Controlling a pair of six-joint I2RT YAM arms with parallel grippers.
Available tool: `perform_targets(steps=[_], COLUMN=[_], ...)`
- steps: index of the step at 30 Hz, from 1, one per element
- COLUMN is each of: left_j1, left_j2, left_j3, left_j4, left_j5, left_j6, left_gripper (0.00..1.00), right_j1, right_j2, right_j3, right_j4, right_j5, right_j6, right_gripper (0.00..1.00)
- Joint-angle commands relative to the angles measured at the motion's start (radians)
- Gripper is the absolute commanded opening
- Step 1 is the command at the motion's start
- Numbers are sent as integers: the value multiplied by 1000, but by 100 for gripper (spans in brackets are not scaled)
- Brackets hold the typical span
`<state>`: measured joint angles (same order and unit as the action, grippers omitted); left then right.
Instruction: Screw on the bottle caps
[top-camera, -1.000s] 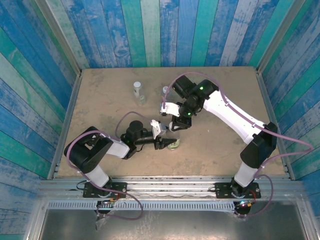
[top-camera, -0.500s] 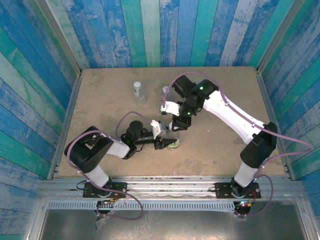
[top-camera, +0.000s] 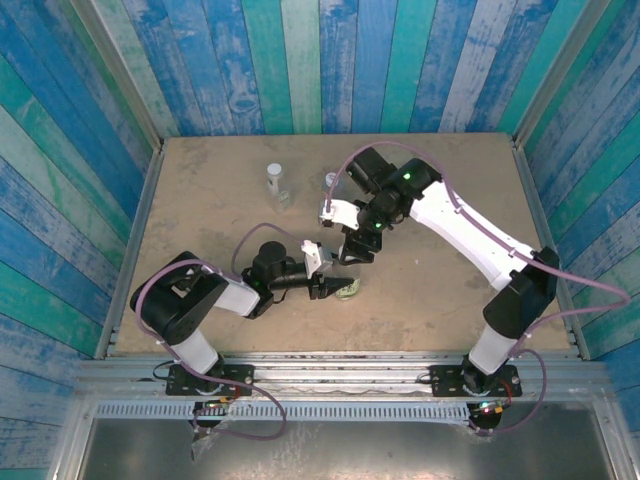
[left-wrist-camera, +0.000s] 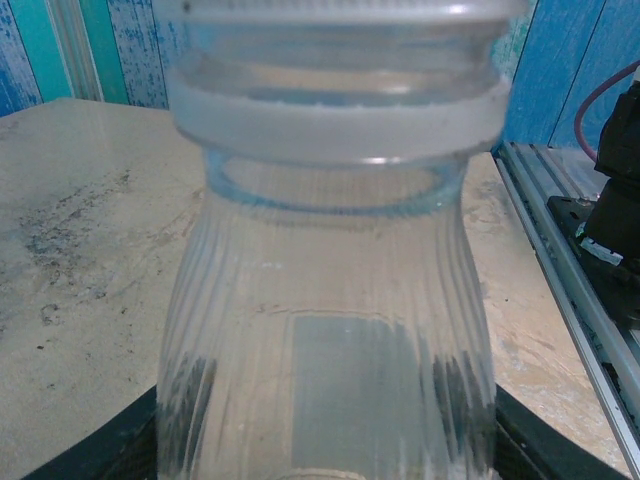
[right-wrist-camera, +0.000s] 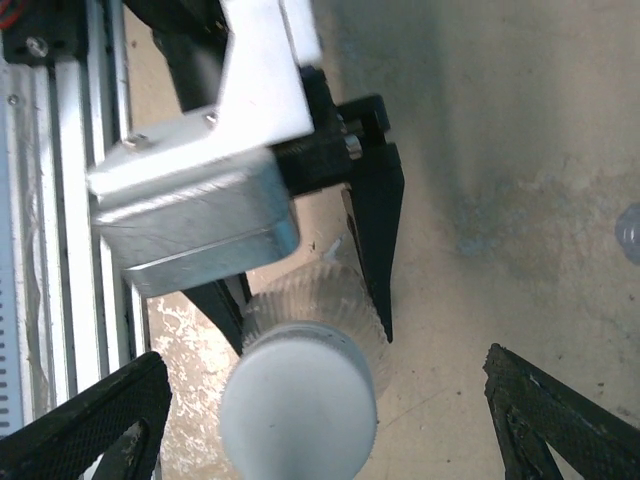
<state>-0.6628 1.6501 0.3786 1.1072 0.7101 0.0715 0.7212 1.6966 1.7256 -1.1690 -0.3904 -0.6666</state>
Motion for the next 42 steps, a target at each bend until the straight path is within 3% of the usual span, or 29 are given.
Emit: perform_targets(steps=[1,5,9,12,15,28,42], left_j1=[1,-1,-1,-1,0,-1,0], left_j2=[56,60,53,43,46,41,54], left_j3=[-27,-27,-29,-37,-40,-28,-13], left_j4=[-126,-115,-125,-130,-126,-141,-151], left_j5=[-18,-17,-22,-31,-31,-28,-21], left_j6=[-2,-9,-7,0,-2,-5,-7], left_gripper=[59,59,59,59,59,59,59], right_j1=[-4,-14,-25,-28,-36,-48,-50], right_j2=[-80,-158,-211,-248,-287,-280,-275], right_j3=[-24,-121,-223,-260,-313,-403,-457], right_j4=[36,179,374,386,399,393,369], right_j5=[-90,-110,42,73,59,20,13], right_j6=[-3,100,468,613,727,748,716], right_gripper=[84,84,78,75,65,43,38])
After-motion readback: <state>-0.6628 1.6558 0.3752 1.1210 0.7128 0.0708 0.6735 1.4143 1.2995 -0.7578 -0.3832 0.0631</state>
